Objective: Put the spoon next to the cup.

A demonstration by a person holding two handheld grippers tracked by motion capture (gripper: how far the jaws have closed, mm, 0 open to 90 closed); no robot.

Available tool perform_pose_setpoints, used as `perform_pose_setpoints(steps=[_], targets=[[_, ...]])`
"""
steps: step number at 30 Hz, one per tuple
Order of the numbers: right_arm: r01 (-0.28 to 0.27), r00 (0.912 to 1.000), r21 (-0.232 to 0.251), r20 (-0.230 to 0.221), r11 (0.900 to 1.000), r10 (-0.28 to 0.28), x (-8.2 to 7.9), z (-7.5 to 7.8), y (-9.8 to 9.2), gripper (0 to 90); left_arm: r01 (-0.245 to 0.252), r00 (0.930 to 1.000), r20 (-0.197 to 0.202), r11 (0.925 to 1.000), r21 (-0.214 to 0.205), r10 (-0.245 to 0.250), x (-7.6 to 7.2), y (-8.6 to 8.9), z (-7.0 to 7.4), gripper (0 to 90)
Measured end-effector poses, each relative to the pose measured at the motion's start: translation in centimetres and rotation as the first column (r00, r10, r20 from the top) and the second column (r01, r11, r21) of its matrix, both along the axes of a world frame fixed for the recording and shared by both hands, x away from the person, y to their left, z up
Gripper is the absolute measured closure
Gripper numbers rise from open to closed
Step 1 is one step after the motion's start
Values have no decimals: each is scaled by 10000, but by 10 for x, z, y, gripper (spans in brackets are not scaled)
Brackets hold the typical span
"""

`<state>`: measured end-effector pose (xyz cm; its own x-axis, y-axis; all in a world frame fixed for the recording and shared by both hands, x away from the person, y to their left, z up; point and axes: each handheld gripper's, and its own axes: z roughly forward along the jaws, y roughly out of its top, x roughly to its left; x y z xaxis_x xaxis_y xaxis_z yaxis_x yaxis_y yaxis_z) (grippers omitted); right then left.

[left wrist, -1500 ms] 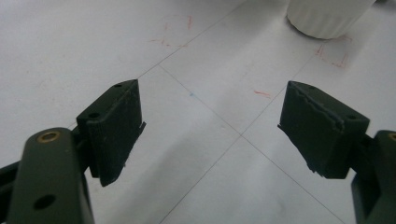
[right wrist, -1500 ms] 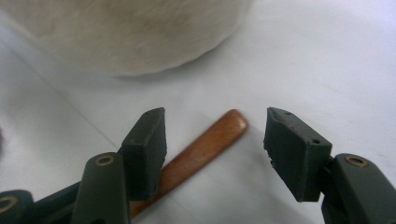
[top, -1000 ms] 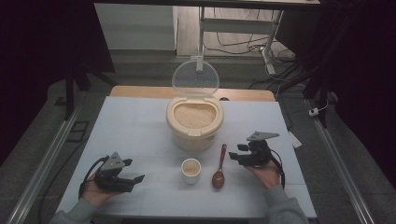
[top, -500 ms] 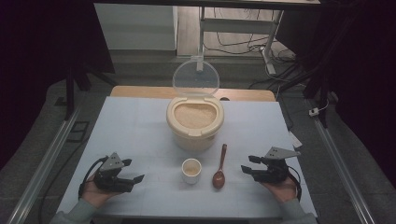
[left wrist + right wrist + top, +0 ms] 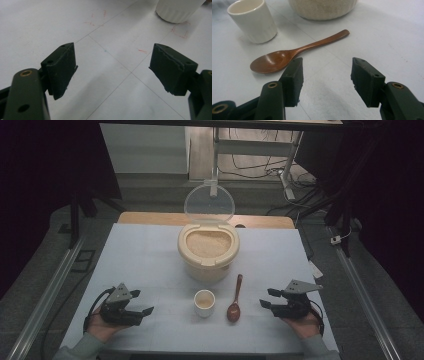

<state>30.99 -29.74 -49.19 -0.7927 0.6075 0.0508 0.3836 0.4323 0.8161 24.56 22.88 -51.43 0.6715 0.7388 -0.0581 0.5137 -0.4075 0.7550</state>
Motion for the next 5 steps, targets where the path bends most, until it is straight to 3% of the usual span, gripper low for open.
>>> perform_pose_setpoints(steps=[5], targets=[[24, 10000, 54, 90, 10000, -24, -1, 1, -3, 432, 0, 10000, 10, 10000, 13, 0, 0, 0, 0, 207]])
